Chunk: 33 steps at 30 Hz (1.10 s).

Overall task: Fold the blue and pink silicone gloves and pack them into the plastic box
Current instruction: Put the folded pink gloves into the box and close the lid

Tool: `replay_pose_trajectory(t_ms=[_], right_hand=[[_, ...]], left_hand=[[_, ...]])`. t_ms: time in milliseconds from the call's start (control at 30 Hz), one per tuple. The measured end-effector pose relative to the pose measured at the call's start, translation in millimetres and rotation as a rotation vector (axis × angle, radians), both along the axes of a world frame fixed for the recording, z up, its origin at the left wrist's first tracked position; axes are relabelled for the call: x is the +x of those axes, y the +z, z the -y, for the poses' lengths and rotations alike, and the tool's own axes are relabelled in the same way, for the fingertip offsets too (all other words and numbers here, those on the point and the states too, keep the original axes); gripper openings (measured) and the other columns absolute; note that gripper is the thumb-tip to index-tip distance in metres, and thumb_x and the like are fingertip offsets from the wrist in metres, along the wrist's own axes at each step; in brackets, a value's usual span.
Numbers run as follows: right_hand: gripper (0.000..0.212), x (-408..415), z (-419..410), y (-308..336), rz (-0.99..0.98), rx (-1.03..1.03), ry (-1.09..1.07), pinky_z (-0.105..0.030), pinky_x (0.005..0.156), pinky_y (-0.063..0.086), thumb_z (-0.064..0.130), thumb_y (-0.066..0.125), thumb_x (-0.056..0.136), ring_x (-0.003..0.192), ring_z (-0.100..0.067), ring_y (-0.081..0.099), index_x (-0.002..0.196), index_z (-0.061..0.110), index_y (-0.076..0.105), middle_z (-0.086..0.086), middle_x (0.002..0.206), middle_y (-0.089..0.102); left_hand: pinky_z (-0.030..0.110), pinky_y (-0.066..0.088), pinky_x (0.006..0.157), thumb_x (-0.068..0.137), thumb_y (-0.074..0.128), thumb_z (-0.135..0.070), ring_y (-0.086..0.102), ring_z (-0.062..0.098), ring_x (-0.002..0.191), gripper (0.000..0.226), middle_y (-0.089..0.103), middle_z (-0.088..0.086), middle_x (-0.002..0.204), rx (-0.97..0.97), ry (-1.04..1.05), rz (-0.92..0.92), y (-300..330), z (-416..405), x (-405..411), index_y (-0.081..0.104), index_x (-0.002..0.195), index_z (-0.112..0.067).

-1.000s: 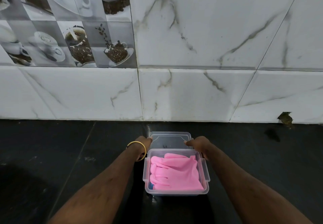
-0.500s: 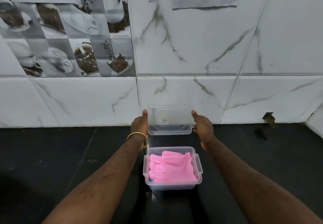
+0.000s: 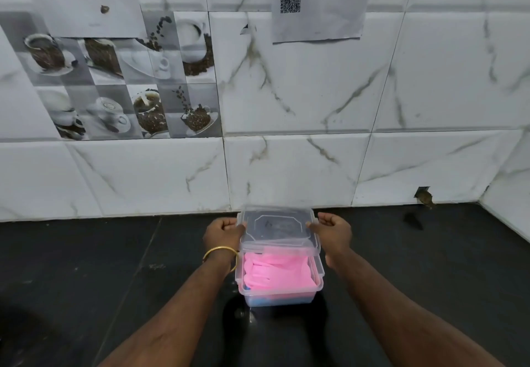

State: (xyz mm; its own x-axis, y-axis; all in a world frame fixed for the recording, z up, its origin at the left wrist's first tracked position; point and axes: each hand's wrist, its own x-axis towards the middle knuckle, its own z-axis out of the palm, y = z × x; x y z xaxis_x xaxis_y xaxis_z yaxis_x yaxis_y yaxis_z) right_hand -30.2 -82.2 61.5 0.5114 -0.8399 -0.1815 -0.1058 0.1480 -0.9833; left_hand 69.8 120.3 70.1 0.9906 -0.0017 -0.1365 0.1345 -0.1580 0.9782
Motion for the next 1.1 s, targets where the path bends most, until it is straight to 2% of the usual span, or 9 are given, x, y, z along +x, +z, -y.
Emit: replay_pose_trajectory(t_ms=[67,167,267,467,833,900,967,1033,1100], right_hand=[[0.041,-7,-5,-10,-0.090,-0.087,0.013,-0.040,0.088,0.058,-0.005,0.080,0.071,0.092,-0.026,0.069,0.111,0.003,0.070,-0.012,0.102,0.072],[0.028,-17,-15,-21,-0.189,-0.211,0.017,-0.028,0.074,0.057,-0.003,0.076,0.071,0.079,-0.017,0.069,0.096,0.010,0.075,-0.007,0.094,0.076],[0.029,-24,-21,-28,-0.253,-0.320,0.079,-0.023,0.068,0.056,0.000,0.071,0.075,0.081,-0.013,0.068,0.102,0.011,0.075,-0.004,0.096,0.075],[0.033,-32,-19,-36,-0.354,-0.489,0.187,-0.026,0.087,0.051,0.004,0.065,0.085,0.101,-0.018,0.064,0.117,0.009,0.070,-0.007,0.114,0.070],[0.031,-35,-17,-48,-0.410,-0.601,0.239,-0.023,0.087,0.046,0.011,0.060,0.084,0.100,-0.013,0.058,0.114,0.016,0.067,-0.004,0.118,0.065],[0.036,-33,-19,-45,-0.476,-0.706,0.280,-0.027,0.090,0.049,0.017,0.057,0.085,0.107,-0.016,0.058,0.121,0.019,0.061,-0.002,0.123,0.059],[0.046,-28,-25,-41,-0.529,-0.951,0.336,-0.034,0.101,0.047,0.026,0.053,0.086,0.123,-0.022,0.054,0.132,0.021,0.054,-0.002,0.135,0.054],[0.057,-19,-30,-37,-0.534,-1.145,0.454,-0.038,0.117,0.030,0.039,0.047,0.092,0.145,-0.025,0.033,0.147,0.023,0.040,-0.002,0.156,0.038],[0.065,-10,-33,-36,-0.575,-1.237,0.614,-0.042,0.123,0.013,0.053,0.036,0.097,0.153,-0.024,0.009,0.155,0.028,0.022,0.000,0.165,0.017]], left_hand=[[0.032,0.058,0.074,0.074,0.080,-0.013,0.068,0.019,0.075,0.016,0.073,0.004,0.081,0.102,-0.027,0.030,-5,-6,-10,0.072,0.088,-0.010],[0.033,0.058,0.072,0.075,0.079,-0.013,0.068,0.020,0.077,0.013,0.071,0.003,0.079,0.207,-0.055,0.058,-13,-13,-23,0.071,0.086,-0.011],[0.036,0.058,0.074,0.075,0.077,-0.013,0.067,0.022,0.077,0.009,0.071,0.004,0.078,0.301,-0.060,0.039,-23,-18,-30,0.069,0.079,-0.014],[0.038,0.058,0.075,0.072,0.077,-0.013,0.067,0.026,0.076,0.009,0.070,0.006,0.075,0.350,-0.070,0.006,-34,-21,-41,0.069,0.075,-0.010],[0.035,0.056,0.084,0.080,0.073,-0.013,0.065,0.021,0.088,0.019,0.070,0.009,0.100,0.327,-0.138,0.021,-52,-27,-46,0.062,0.095,-0.012],[0.037,0.046,0.100,0.086,0.067,-0.027,0.057,0.027,0.115,0.042,0.057,0.014,0.131,0.533,-0.259,0.177,-55,-25,-43,0.056,0.122,-0.010],[0.042,0.030,0.115,0.091,0.050,-0.051,0.027,0.031,0.144,0.068,0.025,0.010,0.158,0.794,-0.449,0.350,-56,-19,-38,0.032,0.148,-0.017],[0.048,0.019,0.119,0.091,0.027,-0.066,0.002,0.031,0.151,0.075,-0.001,0.001,0.165,1.015,-0.623,0.495,-56,-9,-31,0.013,0.154,-0.029],[0.050,0.011,0.119,0.089,0.014,-0.070,-0.008,0.032,0.151,0.078,-0.009,0.000,0.164,1.159,-0.759,0.568,-59,0,-27,0.004,0.155,-0.030]])
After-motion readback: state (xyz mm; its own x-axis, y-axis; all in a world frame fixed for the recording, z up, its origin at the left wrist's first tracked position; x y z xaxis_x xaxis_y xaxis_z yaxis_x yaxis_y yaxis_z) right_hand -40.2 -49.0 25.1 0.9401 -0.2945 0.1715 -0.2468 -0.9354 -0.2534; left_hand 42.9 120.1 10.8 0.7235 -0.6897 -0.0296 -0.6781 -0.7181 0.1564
